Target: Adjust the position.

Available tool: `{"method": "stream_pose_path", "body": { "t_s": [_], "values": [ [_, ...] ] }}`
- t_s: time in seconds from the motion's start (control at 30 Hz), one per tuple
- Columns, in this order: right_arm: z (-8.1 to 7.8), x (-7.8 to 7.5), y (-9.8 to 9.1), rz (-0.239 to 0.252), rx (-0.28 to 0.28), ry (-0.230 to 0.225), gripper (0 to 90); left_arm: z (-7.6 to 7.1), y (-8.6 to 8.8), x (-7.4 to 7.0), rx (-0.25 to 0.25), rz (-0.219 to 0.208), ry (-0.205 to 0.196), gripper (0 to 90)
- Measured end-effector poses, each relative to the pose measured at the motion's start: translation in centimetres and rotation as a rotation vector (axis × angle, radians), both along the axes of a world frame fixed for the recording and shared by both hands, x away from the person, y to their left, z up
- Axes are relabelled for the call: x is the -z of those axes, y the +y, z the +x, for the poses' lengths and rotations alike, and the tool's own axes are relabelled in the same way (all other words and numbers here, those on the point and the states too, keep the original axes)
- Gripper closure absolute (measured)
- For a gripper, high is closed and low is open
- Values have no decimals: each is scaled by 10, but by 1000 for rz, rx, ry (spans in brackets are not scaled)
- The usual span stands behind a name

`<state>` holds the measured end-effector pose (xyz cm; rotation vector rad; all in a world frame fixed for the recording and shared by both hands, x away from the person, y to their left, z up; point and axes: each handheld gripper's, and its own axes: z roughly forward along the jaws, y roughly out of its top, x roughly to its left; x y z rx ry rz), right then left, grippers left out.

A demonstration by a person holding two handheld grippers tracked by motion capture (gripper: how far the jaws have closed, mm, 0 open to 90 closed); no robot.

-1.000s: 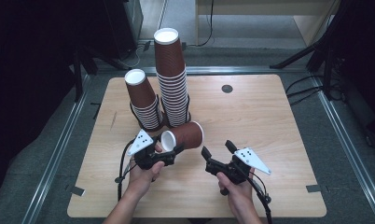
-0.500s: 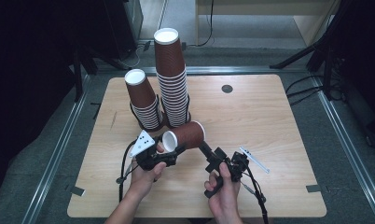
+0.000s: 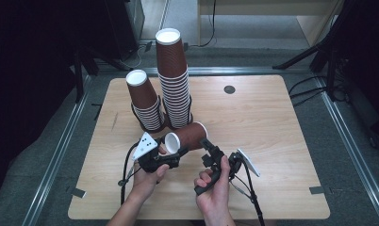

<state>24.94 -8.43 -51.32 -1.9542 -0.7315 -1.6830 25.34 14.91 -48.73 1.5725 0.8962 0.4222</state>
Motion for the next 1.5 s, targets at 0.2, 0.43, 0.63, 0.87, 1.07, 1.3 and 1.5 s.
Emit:
{"method": "stream_pose_path", "body": {
  "t_s": [0.2,0.43,0.63,0.87,1.07,1.3,1.5],
  "values": [
    [5,4,8,106,24,78,0,-1,-2,1,-1,10,-6,227],
    [11,11,16,172,41,134,0,-2,-4,1,-3,22,-19,228],
    [18,11,23,213,47,141,0,-3,-6,1,-2,44,-28,228],
    [28,10,28,230,52,157,0,-4,-8,1,0,56,-28,229],
    [32,15,30,240,54,169,0,-5,-12,2,11,70,-31,229],
    [37,21,30,282,21,160,55,-5,-11,3,8,79,-27,229],
    [36,21,30,298,23,143,89,-5,-10,3,15,74,-33,221]
  ]
}}
